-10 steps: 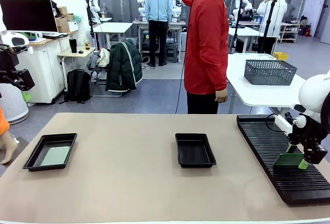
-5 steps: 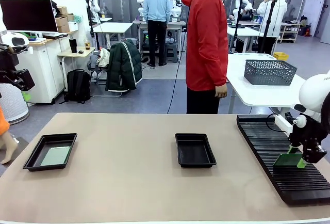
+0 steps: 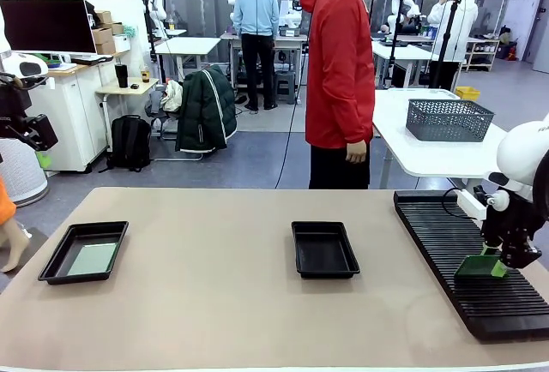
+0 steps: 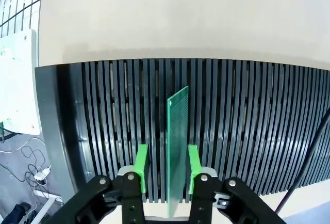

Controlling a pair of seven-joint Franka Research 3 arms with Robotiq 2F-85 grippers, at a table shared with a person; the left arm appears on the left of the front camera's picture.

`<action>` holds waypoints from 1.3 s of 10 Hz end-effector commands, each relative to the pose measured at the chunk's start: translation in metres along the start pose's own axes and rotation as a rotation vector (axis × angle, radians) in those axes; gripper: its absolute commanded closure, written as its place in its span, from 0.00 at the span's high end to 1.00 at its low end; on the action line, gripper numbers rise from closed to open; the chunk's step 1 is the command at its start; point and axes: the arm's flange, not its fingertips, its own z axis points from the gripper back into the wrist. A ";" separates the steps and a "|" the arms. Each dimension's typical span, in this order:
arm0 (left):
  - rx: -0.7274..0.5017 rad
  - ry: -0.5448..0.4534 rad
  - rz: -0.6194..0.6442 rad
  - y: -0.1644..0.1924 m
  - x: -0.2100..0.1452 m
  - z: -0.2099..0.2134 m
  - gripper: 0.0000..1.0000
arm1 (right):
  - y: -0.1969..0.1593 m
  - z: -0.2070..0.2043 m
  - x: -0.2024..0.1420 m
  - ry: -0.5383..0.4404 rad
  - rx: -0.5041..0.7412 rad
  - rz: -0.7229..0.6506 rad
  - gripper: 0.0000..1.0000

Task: Inspect and transfer BCBs to ESD trays.
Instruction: Pick up the Blank PCB from the PCB Rack and place it in the right ESD tray.

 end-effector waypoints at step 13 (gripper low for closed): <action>0.000 0.001 0.001 0.000 0.000 0.000 1.00 | -0.003 0.006 0.001 0.003 0.036 -0.042 0.00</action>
